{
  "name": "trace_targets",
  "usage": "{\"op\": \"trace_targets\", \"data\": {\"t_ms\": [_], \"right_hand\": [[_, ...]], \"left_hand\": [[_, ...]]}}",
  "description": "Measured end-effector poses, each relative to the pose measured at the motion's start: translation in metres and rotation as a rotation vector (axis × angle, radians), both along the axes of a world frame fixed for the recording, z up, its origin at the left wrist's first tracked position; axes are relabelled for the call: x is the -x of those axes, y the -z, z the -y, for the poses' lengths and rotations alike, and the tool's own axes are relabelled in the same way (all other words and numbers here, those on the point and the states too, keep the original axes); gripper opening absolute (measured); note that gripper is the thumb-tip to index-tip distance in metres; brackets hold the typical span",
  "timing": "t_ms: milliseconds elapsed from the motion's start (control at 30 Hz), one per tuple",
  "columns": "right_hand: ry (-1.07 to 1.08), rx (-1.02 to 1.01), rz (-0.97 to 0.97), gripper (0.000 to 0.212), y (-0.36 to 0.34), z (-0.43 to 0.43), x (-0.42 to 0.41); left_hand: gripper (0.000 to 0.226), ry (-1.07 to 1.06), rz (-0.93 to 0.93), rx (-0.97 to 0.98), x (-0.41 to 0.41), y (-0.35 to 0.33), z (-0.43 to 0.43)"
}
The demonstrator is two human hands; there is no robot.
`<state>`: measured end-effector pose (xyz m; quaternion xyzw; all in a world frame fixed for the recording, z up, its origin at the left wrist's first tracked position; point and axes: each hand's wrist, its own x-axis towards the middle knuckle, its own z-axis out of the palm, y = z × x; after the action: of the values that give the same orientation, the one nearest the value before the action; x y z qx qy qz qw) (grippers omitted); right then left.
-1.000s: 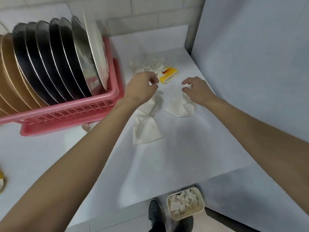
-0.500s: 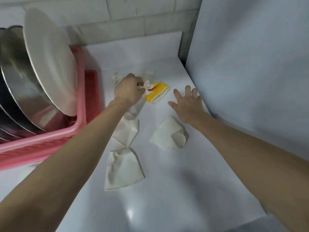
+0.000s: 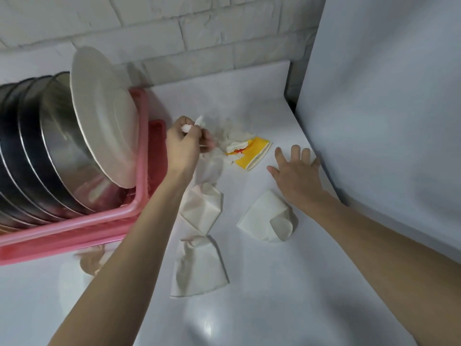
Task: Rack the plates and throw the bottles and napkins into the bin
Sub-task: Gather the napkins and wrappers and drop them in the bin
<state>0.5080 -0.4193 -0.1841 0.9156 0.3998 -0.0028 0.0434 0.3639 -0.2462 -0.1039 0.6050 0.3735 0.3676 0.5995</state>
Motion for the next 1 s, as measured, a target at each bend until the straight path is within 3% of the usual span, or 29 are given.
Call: {"op": "trace_targets", "data": {"t_ms": [167,233,433,600,700,767,900,967,1000], "right_hand": [[0.000,0.011,0.001,0.058,-0.003,-0.001,0.002],[0.003,0.014,-0.002,0.058,-0.004,-0.001,0.003],[0.002,0.026,-0.004,0.057,-0.005,-0.001,0.004],[0.005,0.037,-0.006,0.058,-0.006,-0.002,0.005],[0.003,0.052,-0.002,0.058,-0.005,-0.002,0.004],[0.004,0.057,0.003,0.058,-0.005,-0.003,0.004],[0.005,0.067,0.008,0.058,-0.005,-0.003,0.005],[0.006,0.068,0.011,0.058,-0.005,-0.003,0.004],[0.007,0.067,0.008,0.058,-0.005,-0.003,0.004]], "left_hand": [[0.028,-0.082,-0.184,-0.063,0.001,0.005,-0.008],[0.040,-0.048,-0.221,0.056,0.000,0.004,-0.015],[0.026,0.057,0.187,0.738,0.003,0.001,-0.025],[0.017,0.067,0.289,0.751,0.003,0.002,-0.030],[0.026,0.008,0.215,0.650,-0.005,0.001,-0.032],[0.025,-0.049,0.075,0.461,-0.010,0.004,-0.033],[0.027,-0.030,-0.515,-0.235,-0.007,0.016,-0.037],[0.028,0.050,-0.849,-0.414,-0.006,0.019,-0.035],[0.042,0.114,-0.978,-0.451,-0.007,0.023,-0.035]]}}
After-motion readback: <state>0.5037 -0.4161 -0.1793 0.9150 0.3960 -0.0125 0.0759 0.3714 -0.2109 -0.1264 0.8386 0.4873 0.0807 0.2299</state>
